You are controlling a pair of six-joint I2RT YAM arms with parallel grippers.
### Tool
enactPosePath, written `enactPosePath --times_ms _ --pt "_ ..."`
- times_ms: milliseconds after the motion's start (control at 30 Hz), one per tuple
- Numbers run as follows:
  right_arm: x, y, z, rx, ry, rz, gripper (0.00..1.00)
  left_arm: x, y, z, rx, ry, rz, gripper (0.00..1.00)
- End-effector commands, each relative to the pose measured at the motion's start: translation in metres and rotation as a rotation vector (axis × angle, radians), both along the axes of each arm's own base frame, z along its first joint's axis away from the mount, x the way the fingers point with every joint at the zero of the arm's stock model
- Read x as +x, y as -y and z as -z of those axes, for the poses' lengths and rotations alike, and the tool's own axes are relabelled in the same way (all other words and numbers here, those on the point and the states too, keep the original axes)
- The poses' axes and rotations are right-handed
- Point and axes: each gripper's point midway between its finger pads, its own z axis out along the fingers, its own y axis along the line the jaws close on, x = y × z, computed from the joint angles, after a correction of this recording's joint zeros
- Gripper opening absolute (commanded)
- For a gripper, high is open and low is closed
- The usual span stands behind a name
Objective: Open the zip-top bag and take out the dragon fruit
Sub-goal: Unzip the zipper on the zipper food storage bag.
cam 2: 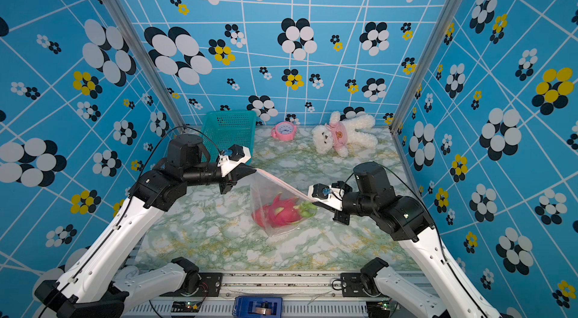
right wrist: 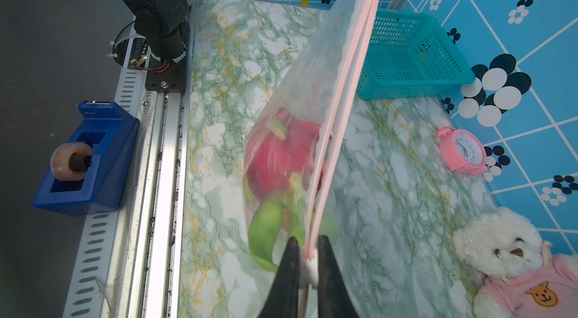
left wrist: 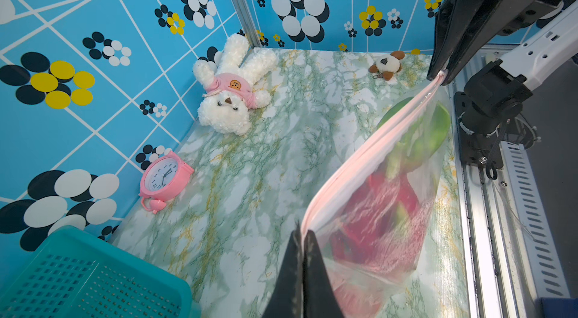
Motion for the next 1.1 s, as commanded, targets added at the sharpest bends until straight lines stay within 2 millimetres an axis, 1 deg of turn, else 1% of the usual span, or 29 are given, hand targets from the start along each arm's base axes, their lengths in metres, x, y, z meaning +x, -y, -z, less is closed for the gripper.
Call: enactPosePath --times_ms 0,400,533,633,700,900,1000,1067 --pt "-0.011 0.012 0.015 -0.045 -0.072 0.033 0.03 0.007 -0.008 -0.018 -0.021 0.090 -0.030 0.00" --pt "-0.016 0.016 0.021 -0.053 -0.086 0.038 0.03 0.008 -0.010 -0.017 -0.021 0.093 -0.028 0.00" --pt "-0.016 0.016 0.023 -0.057 -0.091 0.038 0.03 0.008 -0.007 -0.016 -0.033 0.082 -0.016 0.00" --pt "-0.015 0.014 0.024 -0.046 -0.100 0.038 0.03 0.005 -0.002 -0.016 -0.046 0.070 0.021 0.00" --pt "-0.014 0.012 0.023 -0.034 -0.101 0.037 0.03 0.000 0.001 -0.015 -0.049 0.065 0.065 0.00" --pt "-0.011 0.004 0.016 -0.004 -0.104 0.017 0.04 -0.029 0.013 -0.005 -0.085 0.048 0.255 0.00" --pt "-0.011 0.002 0.016 0.007 -0.102 0.009 0.04 -0.037 0.017 -0.003 -0.103 0.035 0.316 0.00" --pt "-0.014 0.002 0.020 0.008 -0.108 0.005 0.05 -0.038 0.017 -0.003 -0.105 0.031 0.319 0.00"
